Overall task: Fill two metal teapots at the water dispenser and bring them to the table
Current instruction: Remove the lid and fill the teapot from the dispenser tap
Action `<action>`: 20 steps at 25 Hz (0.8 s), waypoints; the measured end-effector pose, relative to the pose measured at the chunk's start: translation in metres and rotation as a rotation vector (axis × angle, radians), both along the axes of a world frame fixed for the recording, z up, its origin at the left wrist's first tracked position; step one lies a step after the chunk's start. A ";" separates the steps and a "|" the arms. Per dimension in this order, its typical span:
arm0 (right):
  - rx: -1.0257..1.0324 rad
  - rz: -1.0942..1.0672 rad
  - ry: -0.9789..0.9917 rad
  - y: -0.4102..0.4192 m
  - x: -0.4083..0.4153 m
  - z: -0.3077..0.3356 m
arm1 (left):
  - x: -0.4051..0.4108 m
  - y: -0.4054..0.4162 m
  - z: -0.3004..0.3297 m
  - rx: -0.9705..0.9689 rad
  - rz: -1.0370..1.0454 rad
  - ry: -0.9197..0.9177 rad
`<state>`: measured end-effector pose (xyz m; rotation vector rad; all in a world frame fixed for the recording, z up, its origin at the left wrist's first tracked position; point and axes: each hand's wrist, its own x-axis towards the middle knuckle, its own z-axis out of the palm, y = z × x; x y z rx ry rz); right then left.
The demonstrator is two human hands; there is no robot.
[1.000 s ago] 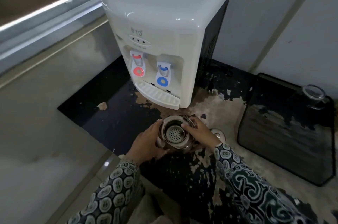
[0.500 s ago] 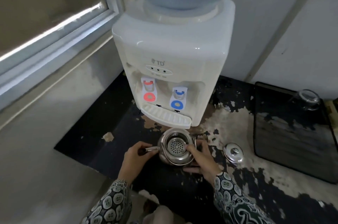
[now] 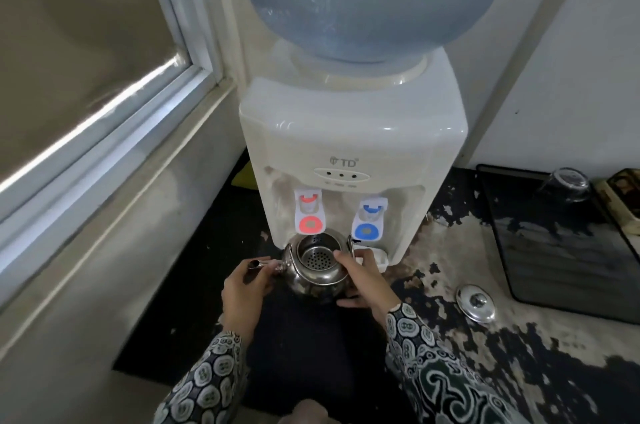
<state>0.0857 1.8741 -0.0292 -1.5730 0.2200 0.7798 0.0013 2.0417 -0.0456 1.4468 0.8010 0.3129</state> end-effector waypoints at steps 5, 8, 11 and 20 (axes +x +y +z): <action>-0.015 -0.054 0.001 0.016 0.005 -0.006 | 0.008 0.011 -0.004 -0.057 -0.067 -0.009; -0.006 -0.051 0.023 0.020 0.007 -0.002 | 0.007 0.006 -0.006 -0.031 -0.169 -0.057; -0.034 -0.026 0.012 0.021 0.008 -0.003 | 0.011 -0.008 -0.012 -0.033 -0.298 -0.066; -0.317 0.231 -0.509 -0.002 -0.012 0.009 | 0.023 -0.010 -0.023 -0.033 -0.237 -0.086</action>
